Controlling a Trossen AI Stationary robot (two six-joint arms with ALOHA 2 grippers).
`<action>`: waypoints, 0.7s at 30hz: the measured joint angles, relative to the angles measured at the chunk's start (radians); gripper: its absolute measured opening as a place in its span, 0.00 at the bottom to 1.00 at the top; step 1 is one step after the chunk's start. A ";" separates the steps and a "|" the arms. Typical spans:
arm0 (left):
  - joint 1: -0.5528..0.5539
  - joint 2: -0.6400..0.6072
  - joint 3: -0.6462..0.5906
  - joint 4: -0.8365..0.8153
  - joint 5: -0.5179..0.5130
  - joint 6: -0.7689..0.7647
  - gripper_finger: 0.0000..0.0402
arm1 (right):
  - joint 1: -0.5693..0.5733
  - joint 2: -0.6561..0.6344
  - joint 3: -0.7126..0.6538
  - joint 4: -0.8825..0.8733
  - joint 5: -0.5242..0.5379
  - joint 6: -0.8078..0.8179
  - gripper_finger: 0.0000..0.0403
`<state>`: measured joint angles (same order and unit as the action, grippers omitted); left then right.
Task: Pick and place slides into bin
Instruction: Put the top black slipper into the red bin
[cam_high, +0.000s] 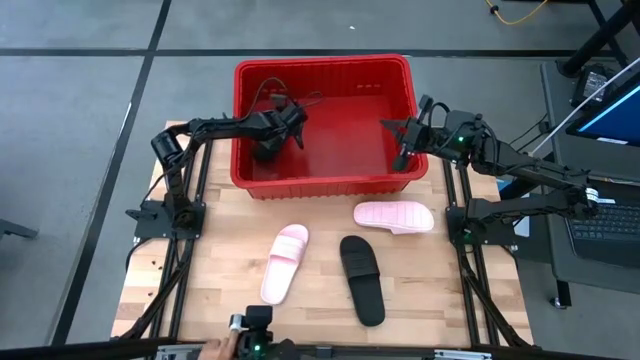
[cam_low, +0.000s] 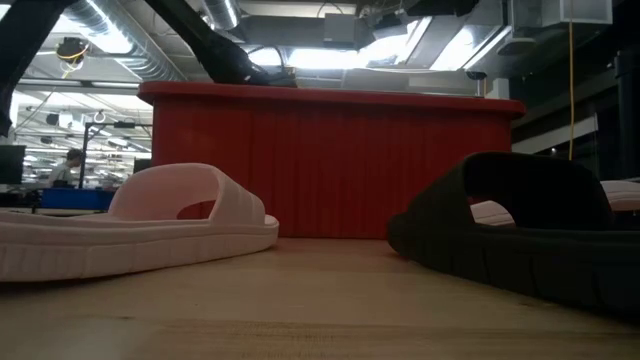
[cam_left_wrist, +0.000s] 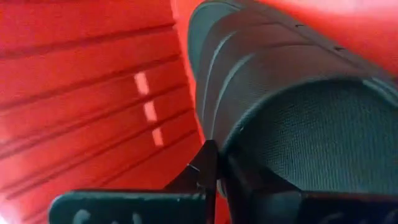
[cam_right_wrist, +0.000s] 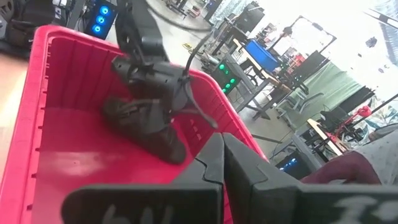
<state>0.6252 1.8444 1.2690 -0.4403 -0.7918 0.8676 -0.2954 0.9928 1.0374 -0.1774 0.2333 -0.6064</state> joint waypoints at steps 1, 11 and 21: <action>-0.001 -0.011 0.000 -0.013 -0.010 -0.015 0.01 | 0.000 0.000 0.000 -0.006 0.000 -0.002 0.01; -0.002 -0.064 0.002 -0.157 -0.047 -0.226 0.01 | 0.000 0.000 0.000 -0.015 0.000 -0.004 0.01; -0.002 -0.064 0.002 -0.223 -0.007 -0.464 0.01 | 0.000 0.000 0.000 0.000 0.000 -0.004 0.01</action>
<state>0.6231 1.7809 1.2709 -0.6631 -0.7990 0.4040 -0.2952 0.9928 1.0374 -0.1775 0.2335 -0.6105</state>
